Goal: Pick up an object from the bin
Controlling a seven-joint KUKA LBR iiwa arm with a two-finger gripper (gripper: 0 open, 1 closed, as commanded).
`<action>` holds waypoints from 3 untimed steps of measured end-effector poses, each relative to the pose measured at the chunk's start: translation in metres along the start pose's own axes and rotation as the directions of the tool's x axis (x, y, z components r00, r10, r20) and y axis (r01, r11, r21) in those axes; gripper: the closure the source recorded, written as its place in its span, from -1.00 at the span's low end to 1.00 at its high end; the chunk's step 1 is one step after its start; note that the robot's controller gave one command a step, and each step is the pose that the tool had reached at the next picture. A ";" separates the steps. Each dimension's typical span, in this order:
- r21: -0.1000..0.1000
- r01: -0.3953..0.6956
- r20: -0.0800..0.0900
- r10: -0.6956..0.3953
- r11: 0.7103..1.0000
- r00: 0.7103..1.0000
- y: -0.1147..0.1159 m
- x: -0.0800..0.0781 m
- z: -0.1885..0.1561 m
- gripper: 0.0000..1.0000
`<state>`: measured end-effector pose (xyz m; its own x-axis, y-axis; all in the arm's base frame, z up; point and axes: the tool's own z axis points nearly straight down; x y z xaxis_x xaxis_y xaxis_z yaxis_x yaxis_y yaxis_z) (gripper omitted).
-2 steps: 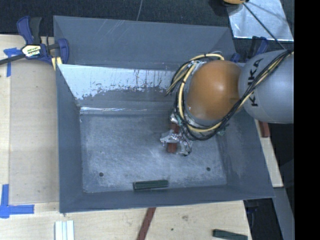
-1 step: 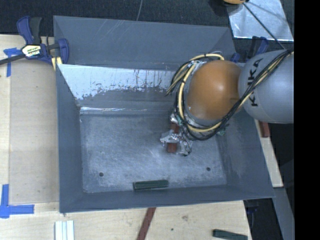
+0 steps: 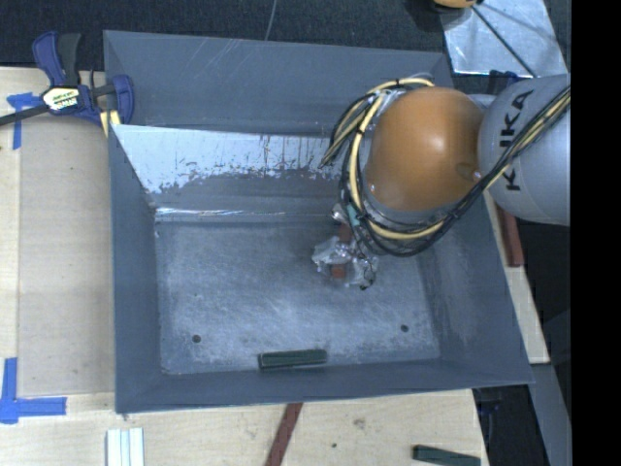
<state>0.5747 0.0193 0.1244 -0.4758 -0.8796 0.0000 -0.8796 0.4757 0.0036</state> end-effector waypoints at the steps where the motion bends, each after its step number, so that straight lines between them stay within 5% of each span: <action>1: 0.011 0.149 0.005 -0.149 0.989 0.989 -0.003 -0.001 -0.038 1.00; 2: 0.001 0.365 0.001 -0.365 0.931 0.931 -0.007 -0.006 -0.087 1.00; 3: 0.001 0.450 0.002 -0.450 0.893 0.893 0.032 -0.009 -0.151 1.00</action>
Offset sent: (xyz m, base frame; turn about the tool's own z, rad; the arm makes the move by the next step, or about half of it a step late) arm 0.0204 0.0043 0.1681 -0.6013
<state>0.5511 0.0419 0.2751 -0.0289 -0.9996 -0.0037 -0.9996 0.0289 0.0025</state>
